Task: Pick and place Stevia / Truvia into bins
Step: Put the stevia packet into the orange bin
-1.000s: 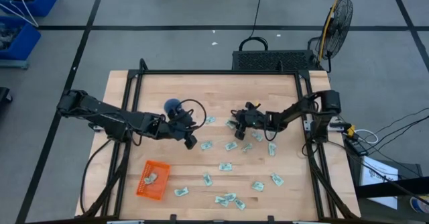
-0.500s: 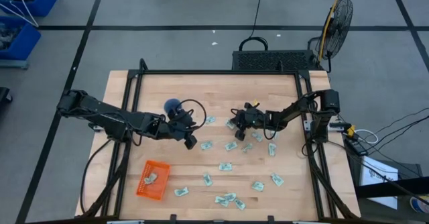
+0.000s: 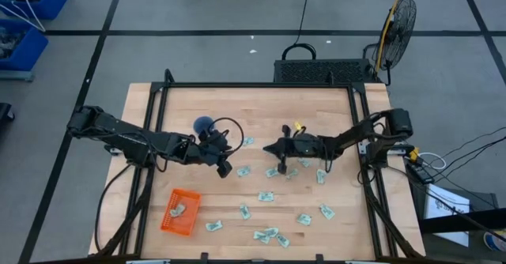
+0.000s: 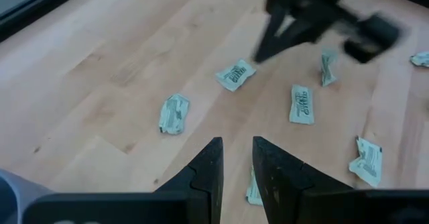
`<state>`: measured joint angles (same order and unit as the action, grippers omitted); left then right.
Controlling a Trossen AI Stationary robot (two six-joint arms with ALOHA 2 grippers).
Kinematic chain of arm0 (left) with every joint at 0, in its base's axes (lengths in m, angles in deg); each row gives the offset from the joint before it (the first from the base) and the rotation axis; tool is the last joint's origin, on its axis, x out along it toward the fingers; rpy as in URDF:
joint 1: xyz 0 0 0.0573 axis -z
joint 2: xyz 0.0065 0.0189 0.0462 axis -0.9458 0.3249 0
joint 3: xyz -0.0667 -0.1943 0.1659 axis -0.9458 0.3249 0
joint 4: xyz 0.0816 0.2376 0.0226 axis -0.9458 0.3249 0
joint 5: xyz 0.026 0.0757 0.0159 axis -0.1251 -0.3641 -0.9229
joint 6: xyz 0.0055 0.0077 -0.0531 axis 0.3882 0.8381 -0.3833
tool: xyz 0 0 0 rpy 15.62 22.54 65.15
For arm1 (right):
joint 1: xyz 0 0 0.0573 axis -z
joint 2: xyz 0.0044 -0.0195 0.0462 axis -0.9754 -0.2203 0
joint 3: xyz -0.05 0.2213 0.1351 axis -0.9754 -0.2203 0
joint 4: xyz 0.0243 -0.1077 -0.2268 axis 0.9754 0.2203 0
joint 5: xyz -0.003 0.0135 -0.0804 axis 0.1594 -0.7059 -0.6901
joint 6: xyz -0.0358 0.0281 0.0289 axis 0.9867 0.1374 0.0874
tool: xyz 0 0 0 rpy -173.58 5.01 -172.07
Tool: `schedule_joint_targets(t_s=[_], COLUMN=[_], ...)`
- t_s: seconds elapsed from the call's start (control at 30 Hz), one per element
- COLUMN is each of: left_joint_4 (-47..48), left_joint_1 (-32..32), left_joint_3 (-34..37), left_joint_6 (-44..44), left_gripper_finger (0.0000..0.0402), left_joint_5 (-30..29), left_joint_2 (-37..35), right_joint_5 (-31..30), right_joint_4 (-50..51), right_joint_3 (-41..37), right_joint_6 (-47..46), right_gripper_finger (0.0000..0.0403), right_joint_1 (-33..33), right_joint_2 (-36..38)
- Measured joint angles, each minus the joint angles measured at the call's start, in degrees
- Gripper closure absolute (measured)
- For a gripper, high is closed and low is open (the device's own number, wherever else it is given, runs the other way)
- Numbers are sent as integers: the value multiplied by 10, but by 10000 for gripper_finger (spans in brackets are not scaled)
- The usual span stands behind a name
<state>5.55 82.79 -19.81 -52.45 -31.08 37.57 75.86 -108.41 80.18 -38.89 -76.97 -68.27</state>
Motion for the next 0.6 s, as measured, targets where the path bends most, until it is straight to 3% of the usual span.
schedule_joint_targets(t_s=[0.27, 0.37, 0.47, 0.6], left_joint_4=[-8, -9, -21, -20], left_joint_1=[1, 6, 13, 20], left_joint_3=[0, 0, -1, 0], left_joint_6=[-26, -34, -33, -32], left_gripper_finger=[316, 316, 316, 316], left_joint_5=[16, 25, 30, 31], left_joint_2=[4, 8, 7, 7], right_joint_5=[-4, -39, -62, -15], right_joint_4=[-2, 42, 113, 173], right_joint_3=[21, 21, 20, 20], right_joint_6=[59, 62, 37, 13], right_gripper_finger=[402, 399, 379, 328], right_joint_1=[-46, -38, -14, 9], right_joint_2=[19, 19, 19, 19])
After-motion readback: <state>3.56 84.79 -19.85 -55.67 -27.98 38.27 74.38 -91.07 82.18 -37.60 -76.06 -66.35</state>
